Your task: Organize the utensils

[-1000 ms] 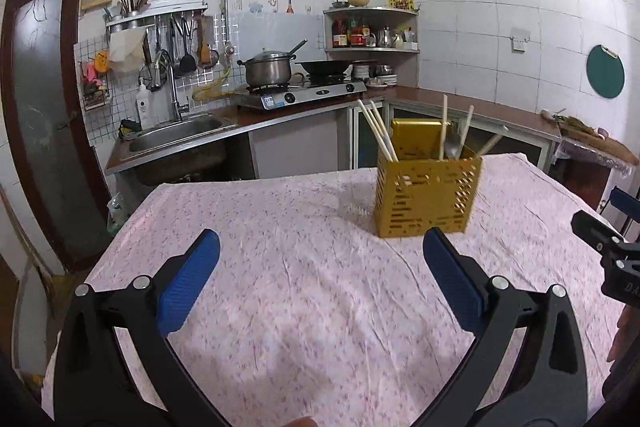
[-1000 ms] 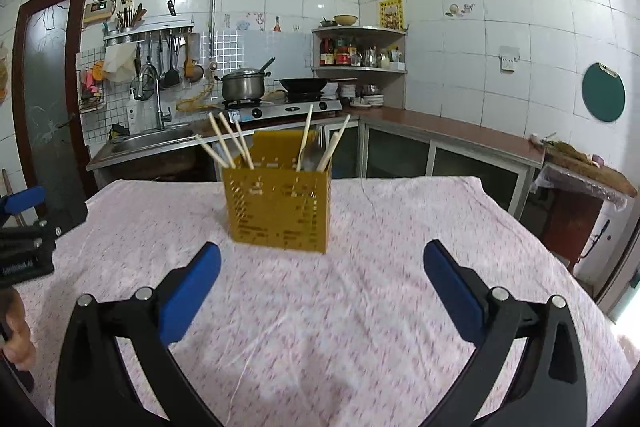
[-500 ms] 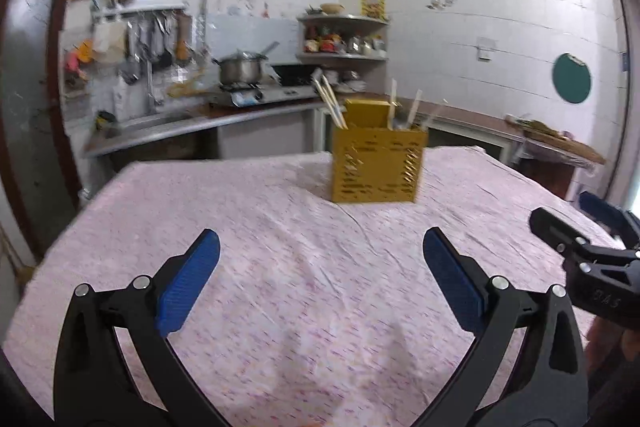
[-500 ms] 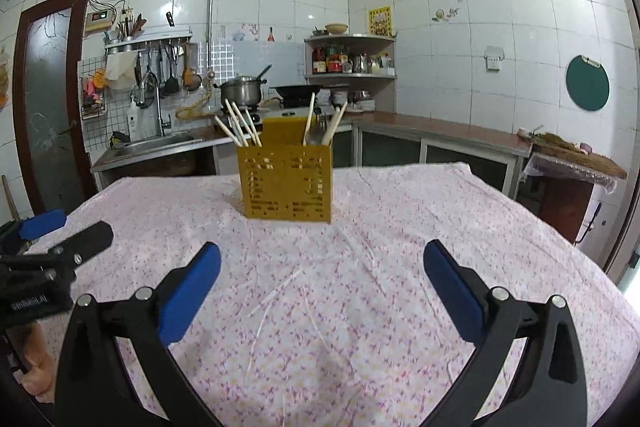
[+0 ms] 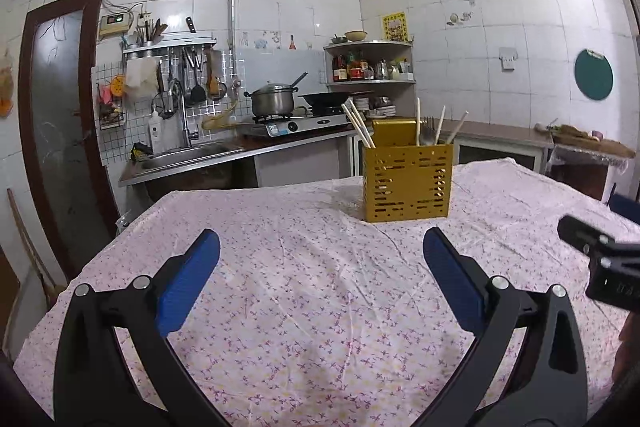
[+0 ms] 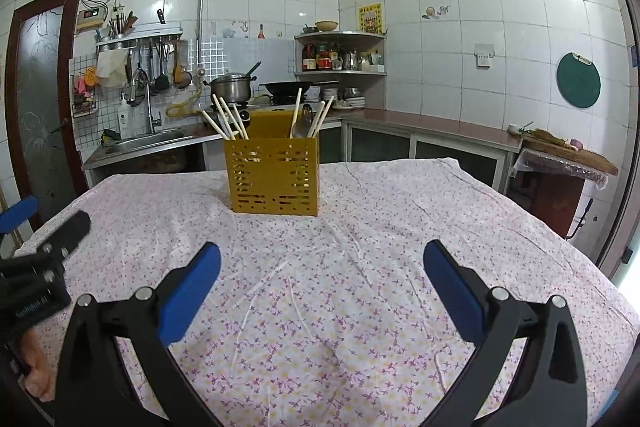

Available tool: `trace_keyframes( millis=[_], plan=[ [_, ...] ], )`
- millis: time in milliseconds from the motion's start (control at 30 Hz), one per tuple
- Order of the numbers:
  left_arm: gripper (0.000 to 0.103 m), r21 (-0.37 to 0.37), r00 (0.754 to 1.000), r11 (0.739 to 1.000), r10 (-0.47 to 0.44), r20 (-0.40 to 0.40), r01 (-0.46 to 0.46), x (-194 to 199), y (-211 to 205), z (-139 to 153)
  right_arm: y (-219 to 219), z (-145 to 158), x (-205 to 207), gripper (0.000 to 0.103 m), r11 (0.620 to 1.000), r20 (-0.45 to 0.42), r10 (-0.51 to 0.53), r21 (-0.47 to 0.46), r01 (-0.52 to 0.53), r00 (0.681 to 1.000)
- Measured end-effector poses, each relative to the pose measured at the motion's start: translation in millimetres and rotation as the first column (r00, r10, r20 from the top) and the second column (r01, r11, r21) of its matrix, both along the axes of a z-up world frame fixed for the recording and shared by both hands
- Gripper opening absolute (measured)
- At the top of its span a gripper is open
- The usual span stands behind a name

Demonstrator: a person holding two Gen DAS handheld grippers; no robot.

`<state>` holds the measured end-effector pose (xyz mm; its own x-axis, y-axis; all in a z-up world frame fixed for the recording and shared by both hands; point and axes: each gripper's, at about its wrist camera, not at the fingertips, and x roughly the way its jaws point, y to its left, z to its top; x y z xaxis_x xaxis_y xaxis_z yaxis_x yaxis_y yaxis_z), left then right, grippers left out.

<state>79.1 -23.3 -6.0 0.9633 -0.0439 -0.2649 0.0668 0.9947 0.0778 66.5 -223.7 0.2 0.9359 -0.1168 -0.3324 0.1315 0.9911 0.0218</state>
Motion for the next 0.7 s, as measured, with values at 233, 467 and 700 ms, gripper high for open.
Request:
trace_keyframes(
  millis=[233, 467, 700],
  plan=[
    [0.098, -0.007, 1.0, 1.0, -0.001, -0.011, 0.001, 1.2, 0.5, -1.3, 3.5, -0.4, 2.4, 0.099, 1.0, 0.01, 0.005, -0.012, -0.005, 1.0],
    [0.098, -0.02, 1.0, 1.0, -0.011, -0.028, 0.01, 4.2, 3.0, -3.6, 2.2, -3.6, 4.5, 0.099, 1.0, 0.001, 0.004, -0.009, -0.004, 1.0],
    [0.098, -0.025, 0.999, 1.0, -0.017, -0.027, 0.017, 3.0, 2.8, -4.7, 1.7, -4.7, 5.0, 0.099, 1.0, 0.0, 0.002, -0.015, -0.002, 1.0]
  ],
)
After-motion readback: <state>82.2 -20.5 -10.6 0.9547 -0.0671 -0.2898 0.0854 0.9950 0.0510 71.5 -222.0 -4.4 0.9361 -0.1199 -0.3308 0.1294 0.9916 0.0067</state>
